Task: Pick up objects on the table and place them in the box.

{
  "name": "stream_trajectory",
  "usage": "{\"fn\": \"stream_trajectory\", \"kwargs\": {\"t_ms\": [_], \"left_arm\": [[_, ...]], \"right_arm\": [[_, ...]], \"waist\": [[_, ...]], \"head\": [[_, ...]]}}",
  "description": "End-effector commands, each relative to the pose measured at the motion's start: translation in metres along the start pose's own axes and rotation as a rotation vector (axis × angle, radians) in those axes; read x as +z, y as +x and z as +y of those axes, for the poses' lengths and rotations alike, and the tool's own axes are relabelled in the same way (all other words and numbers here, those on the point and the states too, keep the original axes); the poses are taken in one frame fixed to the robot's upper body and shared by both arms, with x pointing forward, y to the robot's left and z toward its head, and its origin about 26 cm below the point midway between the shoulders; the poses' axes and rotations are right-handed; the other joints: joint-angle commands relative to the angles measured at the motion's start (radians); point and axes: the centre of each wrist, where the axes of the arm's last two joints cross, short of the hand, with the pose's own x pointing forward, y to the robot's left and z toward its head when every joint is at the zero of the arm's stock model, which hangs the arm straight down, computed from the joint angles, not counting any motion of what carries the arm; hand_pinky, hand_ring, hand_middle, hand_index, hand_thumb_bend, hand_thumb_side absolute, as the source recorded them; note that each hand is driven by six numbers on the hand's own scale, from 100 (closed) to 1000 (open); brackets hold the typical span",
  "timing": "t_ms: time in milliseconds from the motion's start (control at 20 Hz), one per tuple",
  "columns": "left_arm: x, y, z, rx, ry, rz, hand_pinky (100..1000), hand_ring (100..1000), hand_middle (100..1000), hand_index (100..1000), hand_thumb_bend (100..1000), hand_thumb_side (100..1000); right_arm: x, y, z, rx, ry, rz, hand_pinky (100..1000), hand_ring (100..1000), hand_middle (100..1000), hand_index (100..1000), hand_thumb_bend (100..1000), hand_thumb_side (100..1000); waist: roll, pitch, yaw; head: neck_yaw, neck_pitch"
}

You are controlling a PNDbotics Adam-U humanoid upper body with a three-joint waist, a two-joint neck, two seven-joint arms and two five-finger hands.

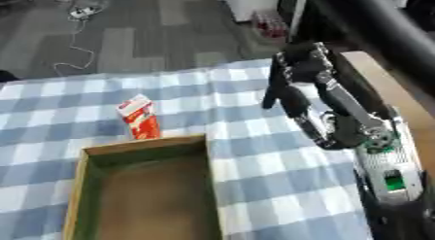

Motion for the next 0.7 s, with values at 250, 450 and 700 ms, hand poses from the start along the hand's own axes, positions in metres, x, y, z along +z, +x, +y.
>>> {"fn": "stream_trajectory", "kwargs": {"t_ms": [250,450,700], "left_arm": [[-0.023,0.009,0.015,-0.062,-0.035,-0.022,406,520,662,816,176,939],[-0.034,0.002,0.014,-0.068,-0.035,-0.042,408,521,663,816,202,942],[-0.047,-0.011,0.008,-0.078,-0.075,-0.033,409,522,666,820,196,959]], "right_arm": [[-0.001,0.002,-0.007,0.021,0.026,-0.015,347,325,366,477,100,1000],[-0.001,0.002,-0.007,0.019,0.030,-0.017,347,325,366,479,100,1000],[-0.002,0.002,-0.006,0.016,0.032,-0.021,347,325,366,478,100,1000]], "waist": [[0.004,-0.013,-0.007],[0.005,-0.014,-0.010],[0.007,-0.016,-0.015]], "head": [[0.031,0.002],[0.041,0.001],[0.052,-0.001]]}}
